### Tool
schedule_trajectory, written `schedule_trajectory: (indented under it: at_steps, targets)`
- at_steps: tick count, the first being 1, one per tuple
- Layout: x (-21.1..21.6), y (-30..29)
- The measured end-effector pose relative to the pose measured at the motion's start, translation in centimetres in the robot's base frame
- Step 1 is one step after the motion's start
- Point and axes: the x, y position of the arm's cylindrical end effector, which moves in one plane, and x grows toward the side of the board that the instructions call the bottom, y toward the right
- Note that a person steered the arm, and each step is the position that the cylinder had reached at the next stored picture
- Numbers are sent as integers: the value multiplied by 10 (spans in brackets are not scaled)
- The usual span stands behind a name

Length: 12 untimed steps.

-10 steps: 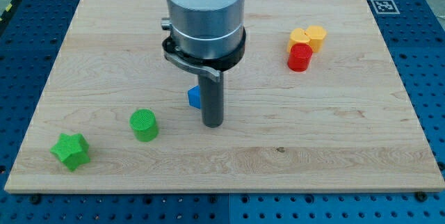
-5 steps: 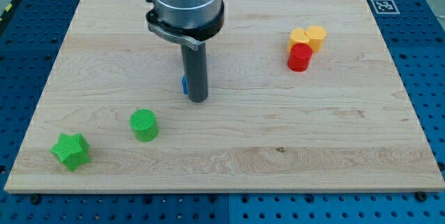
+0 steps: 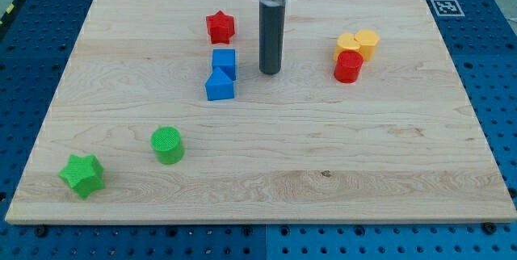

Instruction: Move the blue blocks close to each other

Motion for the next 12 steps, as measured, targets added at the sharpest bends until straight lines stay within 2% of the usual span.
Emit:
schedule_trajectory:
  at_steps: [3,5,8,12]
  targets:
    - [22,-17]
    - [22,-22]
    - [5,-65]
    - [2,-70]
